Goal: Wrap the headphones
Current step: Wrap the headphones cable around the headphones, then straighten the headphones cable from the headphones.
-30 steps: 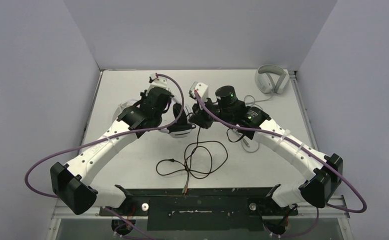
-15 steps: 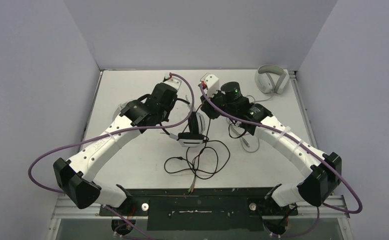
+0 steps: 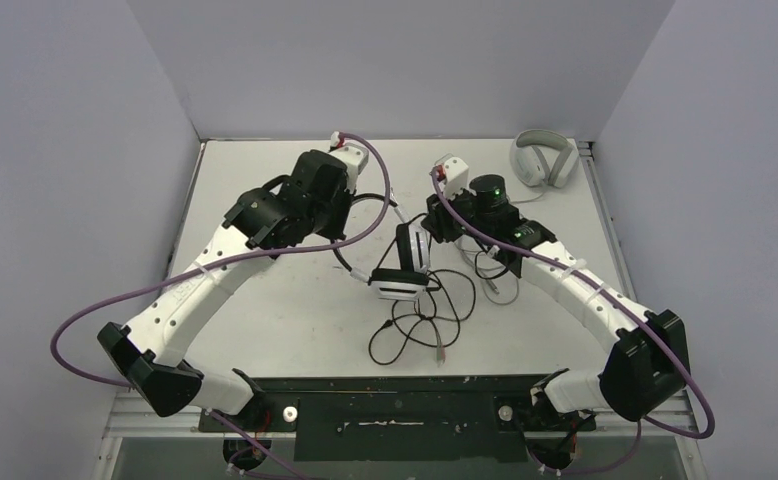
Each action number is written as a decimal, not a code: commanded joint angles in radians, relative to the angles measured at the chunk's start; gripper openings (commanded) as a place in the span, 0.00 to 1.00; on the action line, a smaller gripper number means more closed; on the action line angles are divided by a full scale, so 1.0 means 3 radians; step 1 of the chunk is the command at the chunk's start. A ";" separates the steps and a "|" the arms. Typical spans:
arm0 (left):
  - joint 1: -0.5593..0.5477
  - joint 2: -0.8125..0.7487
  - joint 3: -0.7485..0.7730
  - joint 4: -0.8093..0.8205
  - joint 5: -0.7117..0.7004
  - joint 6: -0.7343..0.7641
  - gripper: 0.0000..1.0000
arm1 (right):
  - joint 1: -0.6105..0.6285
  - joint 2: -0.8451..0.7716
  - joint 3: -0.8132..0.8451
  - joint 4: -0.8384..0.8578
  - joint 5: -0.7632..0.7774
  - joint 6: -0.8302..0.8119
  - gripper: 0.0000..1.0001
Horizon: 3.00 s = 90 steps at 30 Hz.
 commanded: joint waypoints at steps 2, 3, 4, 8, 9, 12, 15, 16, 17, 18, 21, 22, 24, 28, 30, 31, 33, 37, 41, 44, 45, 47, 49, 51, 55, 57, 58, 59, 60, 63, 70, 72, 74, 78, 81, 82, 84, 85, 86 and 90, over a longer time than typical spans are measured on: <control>-0.0015 -0.0178 0.0373 0.0087 0.0147 -0.0176 0.00 | -0.0138 -0.0126 -0.0175 0.0424 -0.0099 0.0159 0.32; -0.0010 -0.0181 0.0414 0.0057 0.0083 -0.0223 0.00 | -0.0148 -0.0117 -0.0190 0.0439 -0.0106 0.0171 0.33; -0.0011 -0.0182 0.0457 0.0030 0.0075 -0.0237 0.00 | -0.0161 -0.0107 -0.0210 0.0461 -0.0123 0.0180 0.33; 0.0026 -0.0139 0.0647 -0.0066 0.0431 -0.0351 0.00 | -0.0218 -0.0083 -0.0321 0.0663 -0.0319 0.0262 0.33; 0.0045 -0.0108 0.0717 -0.0101 0.0559 -0.0409 0.00 | -0.0235 -0.0085 -0.0367 0.0746 -0.0389 0.0288 0.34; 0.0111 -0.0024 0.0917 -0.0150 0.0912 -0.0532 0.00 | -0.0280 -0.0134 -0.0556 0.1135 -0.0565 0.0419 0.35; 0.0163 -0.0008 0.1015 -0.0097 0.1116 -0.0598 0.00 | -0.0311 -0.0202 -0.0820 0.1651 -0.0705 0.0585 0.39; 0.0189 -0.0003 0.1050 -0.0079 0.1189 -0.0628 0.00 | -0.0312 -0.0222 -0.0902 0.1804 -0.0745 0.0635 0.41; 0.0229 0.0006 0.1117 -0.0067 0.1316 -0.0665 0.00 | -0.0312 -0.0235 -0.0972 0.1949 -0.0762 0.0676 0.42; 0.0260 0.0021 0.1165 -0.0052 0.1443 -0.0710 0.00 | -0.0315 -0.0248 -0.1035 0.2089 -0.0791 0.0710 0.43; 0.0371 0.0088 0.1354 -0.0005 0.1799 -0.0863 0.00 | -0.0317 -0.0264 -0.1170 0.2400 -0.0857 0.0768 0.48; 0.0406 0.0115 0.1421 0.0016 0.1883 -0.0919 0.00 | -0.0314 -0.0264 -0.1198 0.2470 -0.0910 0.0776 0.51; 0.0488 0.0152 0.1572 0.0048 0.2005 -0.1016 0.00 | -0.0315 -0.0243 -0.1240 0.2571 -0.1022 0.0785 0.60; 0.0643 0.0175 0.1769 0.0179 0.2012 -0.1219 0.00 | -0.0314 -0.0253 -0.1396 0.2867 -0.1236 0.0881 0.82; 0.0719 0.0202 0.1847 0.0206 0.2009 -0.1295 0.00 | -0.0314 -0.0301 -0.1493 0.3014 -0.1284 0.0932 0.86; 0.0748 0.0217 0.1885 0.0213 0.1990 -0.1321 0.00 | -0.0321 -0.0348 -0.1553 0.3073 -0.1268 0.0956 0.87; 0.0793 0.0260 0.1972 0.0202 0.1889 -0.1360 0.00 | -0.0319 -0.0421 -0.1617 0.3083 -0.1193 0.0973 0.89; 0.0872 0.0271 0.2071 0.0209 0.1710 -0.1420 0.00 | -0.0336 -0.0609 -0.1748 0.3059 -0.1102 0.0983 0.90; 0.0920 0.0230 0.2084 0.0247 0.1588 -0.1462 0.00 | -0.0340 -0.0774 -0.1877 0.3009 -0.0987 0.1009 0.89; 0.0948 0.0200 0.2086 0.0279 0.1541 -0.1505 0.00 | -0.0343 -0.0848 -0.1938 0.2959 -0.1000 0.1038 0.90; 0.0952 0.0193 0.2081 0.0282 0.1525 -0.1520 0.00 | -0.0341 -0.0867 -0.1954 0.2944 -0.1005 0.1067 0.90; 0.0954 0.0175 0.2072 0.0301 0.1498 -0.1541 0.00 | -0.0342 -0.0926 -0.1964 0.2875 -0.0968 0.1127 0.91; 0.0959 0.0158 0.2035 0.0326 0.1477 -0.1565 0.00 | -0.0335 -0.0978 -0.1948 0.2771 -0.0895 0.1179 0.91; 0.0960 0.0125 0.1963 0.0379 0.1471 -0.1586 0.00 | -0.0329 -0.1018 -0.1918 0.2639 -0.0788 0.1200 0.90; 0.0963 0.0094 0.1869 0.0454 0.1460 -0.1623 0.00 | -0.0280 -0.1009 -0.1886 0.2511 -0.0716 0.1136 0.86; 0.0965 0.0098 0.1850 0.0464 0.1431 -0.1630 0.00 | -0.0203 -0.0990 -0.1883 0.2521 -0.0675 0.1137 0.83; 0.0965 0.0102 0.1828 0.0467 0.1414 -0.1632 0.00 | -0.0123 -0.0976 -0.1876 0.2532 -0.0636 0.1124 0.82; 0.0969 0.0100 0.1811 0.0467 0.1389 -0.1642 0.00 | -0.0023 -0.0955 -0.1858 0.2518 -0.0563 0.1098 0.81; 0.0970 0.0097 0.1789 0.0469 0.1380 -0.1656 0.00 | 0.0096 -0.0930 -0.1823 0.2493 -0.0446 0.1044 0.81; 0.0977 0.0076 0.1704 0.0524 0.1394 -0.1698 0.00 | 0.0397 -0.0768 -0.1631 0.2342 -0.0104 0.0816 0.81; 0.0993 0.0016 0.1672 0.0515 0.1393 -0.1684 0.00 | 0.0409 -0.0437 -0.1346 0.2281 0.0227 0.0494 0.80; 0.0995 0.0006 0.1671 0.0501 0.1397 -0.1681 0.00 | 0.0391 -0.0409 -0.1300 0.2225 0.0258 0.0344 0.79; 0.0995 -0.0006 0.1672 0.0499 0.1416 -0.1681 0.00 | 0.0378 -0.0379 -0.1247 0.2138 0.0246 0.0146 0.78; 0.0995 -0.0008 0.1699 0.0508 0.1456 -0.1686 0.00 | 0.0335 -0.0432 -0.1341 0.2100 0.0263 -0.0141 0.79; 0.0995 -0.0003 0.1731 0.0512 0.1484 -0.1682 0.00 | 0.0184 -0.0582 -0.1608 0.2473 0.0203 -0.0045 0.79; 0.0999 0.0002 0.1740 0.0516 0.1494 -0.1682 0.00 | 0.0116 -0.0615 -0.1669 0.2571 0.0150 0.0006 0.79; 0.1000 0.0005 0.1748 0.0514 0.1508 -0.1676 0.00 | -0.0013 -0.0620 -0.1722 0.2660 0.0023 0.0146 0.79; 0.1005 0.0007 0.1755 0.0516 0.1514 -0.1671 0.00 | -0.0048 -0.0603 -0.1717 0.2665 -0.0010 0.0169 0.79; 0.1006 0.0007 0.1760 0.0508 0.1520 -0.1671 0.00 | -0.0065 -0.0578 -0.1701 0.2657 -0.0021 0.0170 0.79; 0.1016 0.0020 0.1780 0.0507 0.1551 -0.1673 0.00 | -0.0099 -0.0350 -0.1496 0.2540 -0.0021 0.0070 0.78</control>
